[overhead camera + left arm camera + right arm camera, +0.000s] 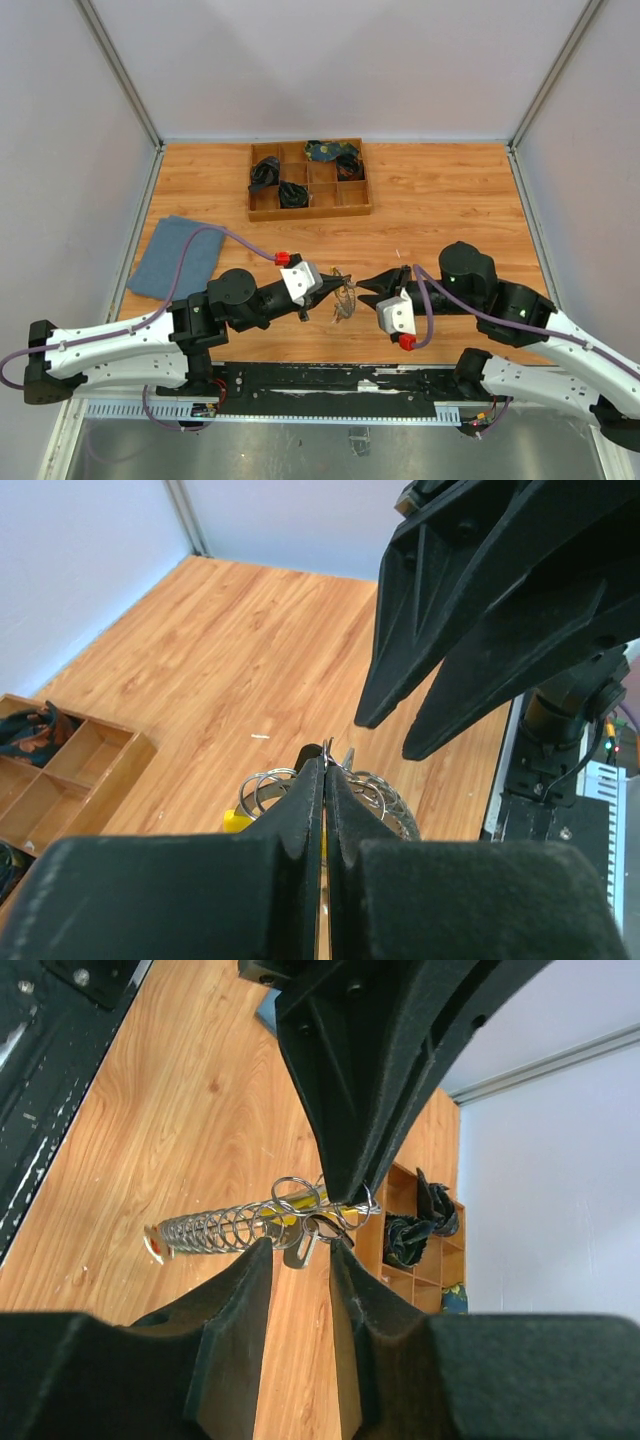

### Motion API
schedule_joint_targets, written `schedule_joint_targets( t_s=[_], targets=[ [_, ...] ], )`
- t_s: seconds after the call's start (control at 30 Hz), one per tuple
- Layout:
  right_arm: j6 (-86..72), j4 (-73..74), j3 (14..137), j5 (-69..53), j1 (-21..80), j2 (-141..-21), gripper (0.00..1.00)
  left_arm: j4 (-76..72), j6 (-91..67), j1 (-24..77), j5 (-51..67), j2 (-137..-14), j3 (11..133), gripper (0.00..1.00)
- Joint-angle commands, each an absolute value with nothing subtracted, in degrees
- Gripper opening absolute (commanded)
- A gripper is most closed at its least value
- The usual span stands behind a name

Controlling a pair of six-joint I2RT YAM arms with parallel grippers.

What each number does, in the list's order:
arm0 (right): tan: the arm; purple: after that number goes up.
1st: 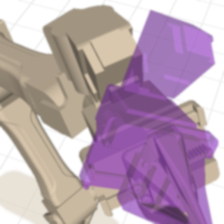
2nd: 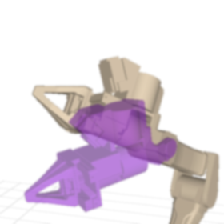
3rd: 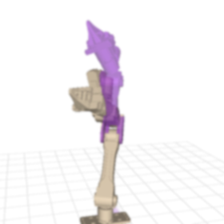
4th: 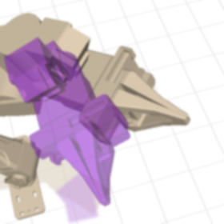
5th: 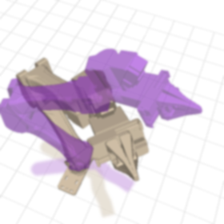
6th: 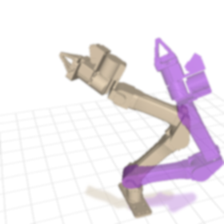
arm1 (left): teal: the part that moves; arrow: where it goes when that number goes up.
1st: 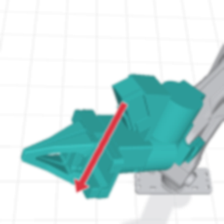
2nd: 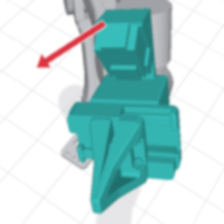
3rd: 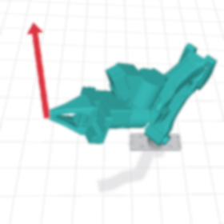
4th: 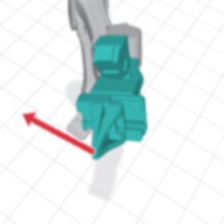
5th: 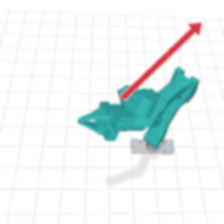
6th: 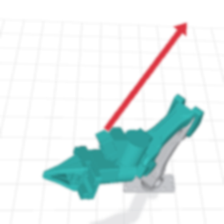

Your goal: Put the keys on the keyring

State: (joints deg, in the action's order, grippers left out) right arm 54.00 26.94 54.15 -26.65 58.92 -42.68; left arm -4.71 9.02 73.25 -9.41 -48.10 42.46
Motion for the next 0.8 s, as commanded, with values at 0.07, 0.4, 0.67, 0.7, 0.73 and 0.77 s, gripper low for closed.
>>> schedule_joint_targets(
  t_s=[0.07,0.4,0.67,0.7,0.73,0.77],
  targets=[
    [45.6,22.3,57.4,-25.5,59.8,-38.6,0.31,-13.2,7.1,73.4,-9.4,-44.0,42.7,0.0],
    [12.9,21.1,68.3,-17.1,59.8,-43.2,0.4,-21.0,2.8,73.4,-3.5,-35.5,36.5,0.0],
    [1.6,24.8,73.9,-26.6,59.7,-48.4,0.37,-20.8,-4.9,73.4,-3.9,-31.2,34.2,0.01],
    [1.2,25.0,74.4,-28.9,59.7,-49.1,0.36,-20.9,-5.6,73.4,-3.4,-31.0,34.0,0.01],
    [1.0,25.1,74.6,-30.8,59.7,-49.6,0.35,-21.0,-6.1,73.4,-2.7,-30.8,33.9,0.01],
    [0.8,25.0,74.6,-32.3,59.7,-50.0,0.34,-21.3,-6.6,73.4,-2.3,-30.8,33.7,0.01]
  ],
)
